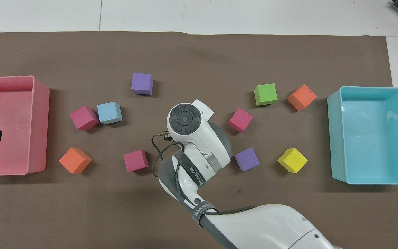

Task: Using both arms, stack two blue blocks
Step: 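Lower the light-blue cube at the table center and open the right gripper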

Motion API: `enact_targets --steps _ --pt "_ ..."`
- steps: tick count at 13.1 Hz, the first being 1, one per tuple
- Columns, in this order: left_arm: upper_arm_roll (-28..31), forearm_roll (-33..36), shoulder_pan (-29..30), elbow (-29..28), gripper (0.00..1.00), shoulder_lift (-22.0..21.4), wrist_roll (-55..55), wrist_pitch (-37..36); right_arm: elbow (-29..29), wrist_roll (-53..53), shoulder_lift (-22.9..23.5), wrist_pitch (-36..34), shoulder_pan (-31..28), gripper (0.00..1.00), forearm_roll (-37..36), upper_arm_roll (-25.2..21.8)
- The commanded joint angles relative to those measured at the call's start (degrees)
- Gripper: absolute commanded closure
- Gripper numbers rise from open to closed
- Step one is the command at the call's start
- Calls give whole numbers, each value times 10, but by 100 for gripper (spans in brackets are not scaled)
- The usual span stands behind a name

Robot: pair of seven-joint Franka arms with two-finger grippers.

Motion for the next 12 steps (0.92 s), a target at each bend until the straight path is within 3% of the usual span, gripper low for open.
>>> enact_targets --steps 1,8,12 --pt "4 0 -8 -9 0 -11 -2 -3 -10 15 -10 22 0 0 -10 0" --pt "2 0 -8 -10 0 -11 -4 -1 -10 16 -70 8 -54 0 30 0" --pt "0 0 -9 -11 0 -6 -10 20 -14 -6 -111 -43 -115 0 55 1"
